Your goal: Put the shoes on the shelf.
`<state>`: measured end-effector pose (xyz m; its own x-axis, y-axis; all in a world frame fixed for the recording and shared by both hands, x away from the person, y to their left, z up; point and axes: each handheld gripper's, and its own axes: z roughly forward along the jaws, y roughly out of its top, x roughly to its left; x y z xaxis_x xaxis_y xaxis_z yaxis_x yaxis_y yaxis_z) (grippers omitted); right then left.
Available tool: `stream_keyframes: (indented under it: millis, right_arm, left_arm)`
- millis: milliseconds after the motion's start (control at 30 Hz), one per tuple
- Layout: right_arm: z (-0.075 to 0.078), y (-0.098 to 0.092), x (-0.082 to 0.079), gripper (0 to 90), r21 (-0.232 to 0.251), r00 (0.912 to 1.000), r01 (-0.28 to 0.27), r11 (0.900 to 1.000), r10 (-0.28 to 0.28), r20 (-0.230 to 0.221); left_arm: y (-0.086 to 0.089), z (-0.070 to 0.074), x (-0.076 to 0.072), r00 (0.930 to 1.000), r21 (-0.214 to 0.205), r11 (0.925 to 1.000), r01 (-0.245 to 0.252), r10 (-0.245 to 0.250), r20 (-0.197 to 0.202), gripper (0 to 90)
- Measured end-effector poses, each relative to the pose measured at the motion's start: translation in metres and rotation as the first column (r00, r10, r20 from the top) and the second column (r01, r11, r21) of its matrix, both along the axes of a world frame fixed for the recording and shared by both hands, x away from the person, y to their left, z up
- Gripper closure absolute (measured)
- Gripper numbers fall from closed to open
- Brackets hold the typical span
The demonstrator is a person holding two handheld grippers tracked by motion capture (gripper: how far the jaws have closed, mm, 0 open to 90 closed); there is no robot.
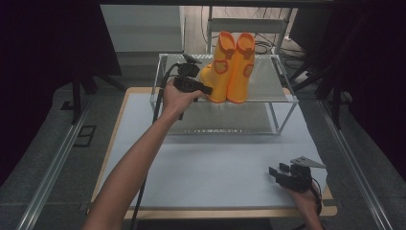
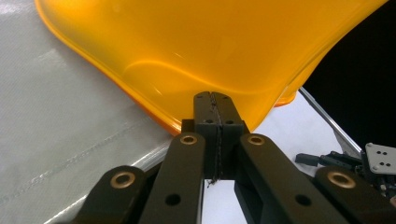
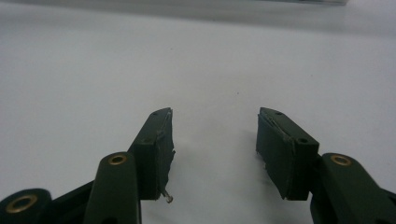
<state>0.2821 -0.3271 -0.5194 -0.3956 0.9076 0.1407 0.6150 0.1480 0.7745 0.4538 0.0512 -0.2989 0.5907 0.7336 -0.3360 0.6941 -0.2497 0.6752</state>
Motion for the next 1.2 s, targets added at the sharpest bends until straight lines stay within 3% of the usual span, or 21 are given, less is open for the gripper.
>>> stream_keyframes:
  millis: [367, 433, 533, 600, 800, 1033, 1200]
  right_arm:
    - [0.000, -0.003, -0.001, 45.6, 0.002, 1.0000, 0.005, 1.0000, -0.005, -0.005]
    - [0.000, -0.003, -0.001, 45.6, 0.003, 1.0000, 0.008, 1.0000, -0.008, -0.004]
    - [0.000, -0.005, -0.001, 45.5, 0.004, 0.9999, 0.012, 0.9999, -0.012, -0.006]
    - [0.000, -0.006, -0.001, 45.5, 0.002, 0.9999, 0.013, 0.9999, -0.013, -0.004]
    - [0.000, -0.007, -0.001, 45.5, 0.006, 0.9998, 0.019, 0.9998, -0.019, -0.006]
    - [0.000, -0.006, -0.001, 45.5, 0.002, 0.9999, 0.015, 0.9999, -0.015, -0.003]
    - [0.000, -0.007, -0.001, 45.4, 0.003, 0.9998, 0.017, 0.9999, -0.017, -0.004]
  left_arm:
    - [0.006, -0.003, 0.000, 1.0000, -0.014, 0.9999, 0.003, -0.003, 0.005, 89.5]
    - [0.008, -0.003, -0.001, 0.9999, -0.007, 1.0000, 0.002, -0.002, 0.014, 85.5]
    - [0.017, -0.002, -0.001, 0.9998, -0.042, 0.9991, 0.001, 0.000, 0.019, 79.3]
    - [0.023, 0.000, -0.002, 0.9998, -0.043, 0.9991, -0.004, 0.005, 0.022, 76.5]
    - [0.038, 0.003, -0.008, 0.9993, -0.046, 0.9989, -0.006, 0.008, 0.036, 73.5]
    - [0.047, 0.004, -0.017, 0.9984, -0.035, 0.9992, 0.020, -0.018, 0.054, 65.3]
    - [0.052, 0.004, -0.021, 0.9963, -0.051, 0.9965, 0.066, -0.063, 0.058, 56.8]
